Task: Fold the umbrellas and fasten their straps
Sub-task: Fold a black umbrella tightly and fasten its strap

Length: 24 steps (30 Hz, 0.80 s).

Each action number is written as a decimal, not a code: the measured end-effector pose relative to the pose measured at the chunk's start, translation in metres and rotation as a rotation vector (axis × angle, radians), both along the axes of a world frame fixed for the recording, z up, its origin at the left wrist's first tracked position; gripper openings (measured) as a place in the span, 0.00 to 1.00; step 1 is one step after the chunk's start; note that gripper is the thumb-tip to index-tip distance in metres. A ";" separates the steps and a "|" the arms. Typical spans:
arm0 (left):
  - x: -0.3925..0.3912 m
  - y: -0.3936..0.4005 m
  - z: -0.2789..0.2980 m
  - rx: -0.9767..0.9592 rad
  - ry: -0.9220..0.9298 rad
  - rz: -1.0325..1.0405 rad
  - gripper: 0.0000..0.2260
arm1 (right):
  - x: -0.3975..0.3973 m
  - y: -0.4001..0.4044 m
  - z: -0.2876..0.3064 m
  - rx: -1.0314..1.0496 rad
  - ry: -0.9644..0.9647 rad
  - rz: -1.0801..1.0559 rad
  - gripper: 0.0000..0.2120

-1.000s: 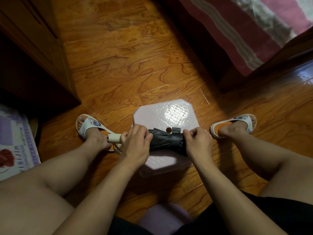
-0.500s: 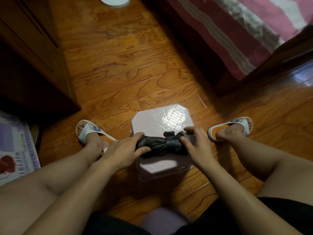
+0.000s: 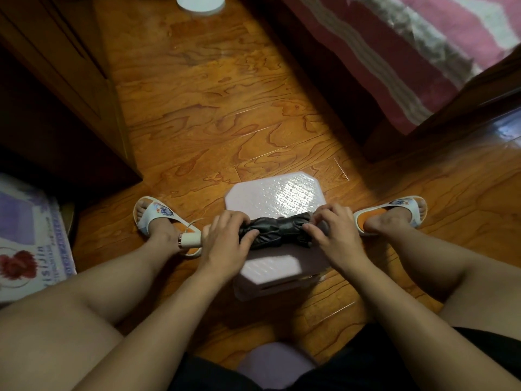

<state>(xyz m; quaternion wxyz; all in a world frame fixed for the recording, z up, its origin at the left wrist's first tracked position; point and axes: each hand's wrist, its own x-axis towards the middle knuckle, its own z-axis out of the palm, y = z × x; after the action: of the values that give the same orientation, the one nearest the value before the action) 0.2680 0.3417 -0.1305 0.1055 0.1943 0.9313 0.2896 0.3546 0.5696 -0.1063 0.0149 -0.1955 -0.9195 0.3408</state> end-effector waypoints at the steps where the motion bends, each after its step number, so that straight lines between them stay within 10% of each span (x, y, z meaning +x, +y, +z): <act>1: 0.001 0.001 -0.001 0.010 -0.012 0.029 0.13 | -0.001 -0.001 0.000 0.013 -0.011 -0.012 0.07; 10: -0.005 0.008 0.005 -0.036 -0.094 0.041 0.13 | -0.024 -0.021 0.000 0.090 -0.080 -0.288 0.07; 15: -0.002 -0.001 0.003 0.018 -0.106 -0.009 0.12 | -0.023 -0.012 -0.003 0.165 -0.064 -0.062 0.11; 24: -0.003 0.016 0.008 -0.048 -0.267 0.262 0.09 | -0.036 -0.002 0.004 -0.242 -0.102 -0.159 0.05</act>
<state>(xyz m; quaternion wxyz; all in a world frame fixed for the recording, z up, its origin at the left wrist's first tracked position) 0.2647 0.3578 -0.1222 0.1939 0.0286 0.9330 0.3019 0.3189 0.5678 -0.1026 -0.0283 -0.2852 -0.8528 0.4366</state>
